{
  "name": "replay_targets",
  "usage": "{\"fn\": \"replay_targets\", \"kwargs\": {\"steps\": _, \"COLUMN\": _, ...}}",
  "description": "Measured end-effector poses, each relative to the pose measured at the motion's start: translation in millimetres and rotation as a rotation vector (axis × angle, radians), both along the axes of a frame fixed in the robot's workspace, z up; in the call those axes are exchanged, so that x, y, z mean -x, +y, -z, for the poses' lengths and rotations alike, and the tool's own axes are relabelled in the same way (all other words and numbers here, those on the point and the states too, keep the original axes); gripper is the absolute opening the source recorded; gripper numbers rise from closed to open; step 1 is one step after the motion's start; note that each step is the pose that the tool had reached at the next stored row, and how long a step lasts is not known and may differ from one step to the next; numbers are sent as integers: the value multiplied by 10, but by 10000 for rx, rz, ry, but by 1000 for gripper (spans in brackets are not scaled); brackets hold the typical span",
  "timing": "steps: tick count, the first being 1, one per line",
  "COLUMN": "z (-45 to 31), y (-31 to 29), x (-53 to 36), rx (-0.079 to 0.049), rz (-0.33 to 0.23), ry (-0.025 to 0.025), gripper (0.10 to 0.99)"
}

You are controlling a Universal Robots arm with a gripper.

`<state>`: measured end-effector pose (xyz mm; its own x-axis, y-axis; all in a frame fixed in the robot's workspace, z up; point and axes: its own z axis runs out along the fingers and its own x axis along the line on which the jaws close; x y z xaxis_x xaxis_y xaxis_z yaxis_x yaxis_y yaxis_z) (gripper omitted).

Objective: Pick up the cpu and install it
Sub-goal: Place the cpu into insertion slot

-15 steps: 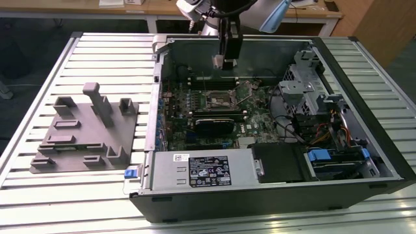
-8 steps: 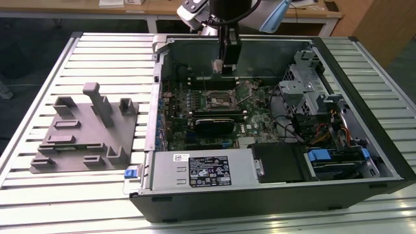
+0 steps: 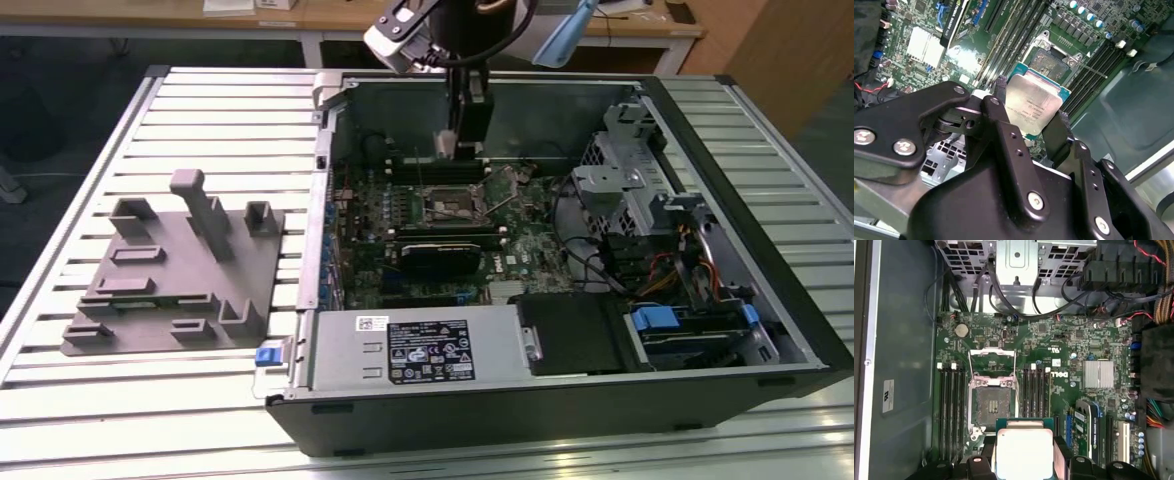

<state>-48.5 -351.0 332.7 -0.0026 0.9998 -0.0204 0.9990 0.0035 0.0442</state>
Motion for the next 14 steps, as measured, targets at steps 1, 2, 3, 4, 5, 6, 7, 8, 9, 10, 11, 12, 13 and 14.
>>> {"fn": "replay_targets", "kwargs": {"steps": 1, "z": 12, "y": 1, "x": 0, "rx": -1, "rz": 0, "ry": 0, "gripper": 541}}
{"fn": "replay_targets", "kwargs": {"steps": 2, "z": 22, "y": 3, "x": 0, "rx": 1, "rz": 1, "ry": 1, "gripper": 541}}
{"fn": "replay_targets", "kwargs": {"steps": 3, "z": 32, "y": 6, "x": 0, "rx": 1, "rz": 1, "ry": 0, "gripper": 541}}
{"fn": "replay_targets", "kwargs": {"steps": 4, "z": 41, "y": 10, "x": 0, "rx": 0, "rz": 1, "ry": 0, "gripper": 541}}
{"fn": "replay_targets", "kwargs": {"steps": 5, "z": 50, "y": 13, "x": 0, "rx": 0, "rz": 0, "ry": 0, "gripper": 541}}
{"fn": "replay_targets", "kwargs": {"steps": 6, "z": 58, "y": 17, "x": 0, "rx": -1, "rz": 1, "ry": 0, "gripper": 541}}
{"fn": "replay_targets", "kwargs": {"steps": 7, "z": 64, "y": 19, "x": 0, "rx": -1, "rz": 0, "ry": -1, "gripper": 541}}
{"fn": "replay_targets", "kwargs": {"steps": 8, "z": 69, "y": 20, "x": 0, "rx": 0, "rz": -1, "ry": 0, "gripper": 541}}
{"fn": "replay_targets", "kwargs": {"steps": 9, "z": 73, "y": 20, "x": 0, "rx": 1, "rz": -1, "ry": 0, "gripper": 541}}
{"fn": "replay_targets", "kwargs": {"steps": 10, "z": 79, "y": 20, "x": 0, "rx": 1, "rz": -1, "ry": 0, "gripper": 541}}
{"fn": "replay_targets", "kwargs": {"steps": 11, "z": 91, "y": 20, "x": 0, "rx": 1, "rz": 0, "ry": 0, "gripper": 541}}
{"fn": "replay_targets", "kwargs": {"steps": 12, "z": 109, "y": 21, "x": 0, "rx": 2, "rz": 0, "ry": 0, "gripper": 541}}
{"fn": "replay_targets", "kwargs": {"steps": 13, "z": 127, "y": 26, "x": -1, "rx": 2, "rz": 1, "ry": 1, "gripper": 541}}
{"fn": "replay_targets", "kwargs": {"steps": 14, "z": 145, "y": 32, "x": -7, "rx": 1, "rz": 0, "ry": 0, "gripper": 541}}
